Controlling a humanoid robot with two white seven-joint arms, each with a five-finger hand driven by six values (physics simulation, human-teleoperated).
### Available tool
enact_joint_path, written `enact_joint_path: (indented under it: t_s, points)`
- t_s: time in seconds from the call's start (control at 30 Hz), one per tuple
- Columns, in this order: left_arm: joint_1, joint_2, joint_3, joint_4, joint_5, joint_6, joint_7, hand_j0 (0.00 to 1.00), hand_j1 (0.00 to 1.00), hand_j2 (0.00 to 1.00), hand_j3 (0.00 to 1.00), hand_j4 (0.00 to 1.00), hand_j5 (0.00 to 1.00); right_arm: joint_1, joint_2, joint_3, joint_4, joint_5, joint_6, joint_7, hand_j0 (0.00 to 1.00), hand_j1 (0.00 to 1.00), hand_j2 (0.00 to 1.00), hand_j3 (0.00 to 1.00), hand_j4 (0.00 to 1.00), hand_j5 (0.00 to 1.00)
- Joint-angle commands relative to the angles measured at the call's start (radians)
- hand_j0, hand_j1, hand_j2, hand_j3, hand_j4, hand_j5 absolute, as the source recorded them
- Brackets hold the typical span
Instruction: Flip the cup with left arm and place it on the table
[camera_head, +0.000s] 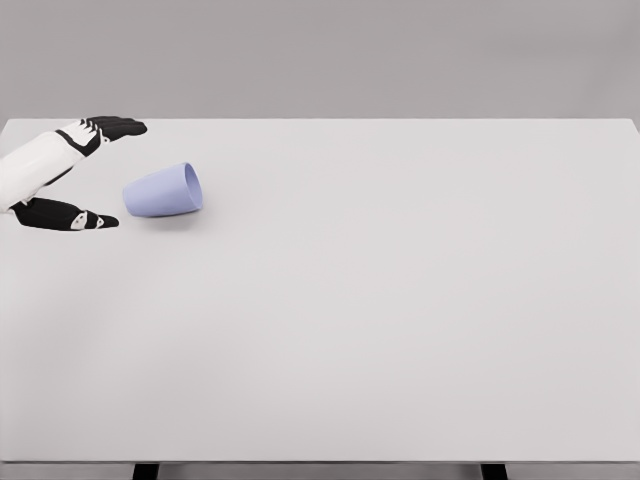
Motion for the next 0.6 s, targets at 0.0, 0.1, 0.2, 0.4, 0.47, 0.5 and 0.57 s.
enact_joint_path:
  t_s: [0.0,0.1,0.2,0.4,0.47,0.5,0.57]
  points:
    - [0.002,0.001,0.000,-0.002,0.007,0.003,0.001,1.00,1.00,1.00,1.00,1.00,1.00,0.000,0.000,-0.001,0.001,-0.002,0.000,0.003,1.00,1.00,1.00,1.00,1.00,1.00]
    - [0.002,0.001,0.000,-0.002,0.004,0.001,0.001,1.00,1.00,1.00,1.00,1.00,1.00,0.000,0.000,-0.001,0.001,-0.001,0.000,0.003,1.00,1.00,1.00,1.00,1.00,1.00]
    - [0.002,0.001,0.000,-0.002,0.003,0.001,0.001,1.00,1.00,1.00,1.00,1.00,1.00,0.000,0.000,0.000,0.001,0.001,0.000,0.000,1.00,1.00,1.00,1.00,1.00,1.00]
    - [0.003,0.002,0.000,-0.005,0.001,0.001,-0.001,1.00,1.00,1.00,1.00,1.00,1.00,0.000,0.000,0.000,0.001,0.001,0.000,0.000,1.00,1.00,1.00,1.00,1.00,1.00]
    - [0.003,0.004,0.000,-0.005,-0.002,0.001,-0.001,1.00,1.00,1.00,1.00,1.00,1.00,0.000,0.000,0.000,0.001,0.001,0.000,0.000,1.00,1.00,1.00,1.00,1.00,1.00]
    - [0.003,0.004,0.000,-0.005,-0.004,0.001,-0.001,1.00,1.00,1.00,1.00,1.00,1.00,0.000,0.000,0.000,0.001,0.001,0.000,0.000,1.00,1.00,1.00,1.00,1.00,1.00]
    - [0.003,0.004,-0.001,-0.005,-0.004,0.000,-0.001,1.00,1.00,1.00,1.00,1.00,1.00,0.000,0.000,0.000,0.001,0.001,0.000,0.000,1.00,1.00,1.00,1.00,1.00,1.00]
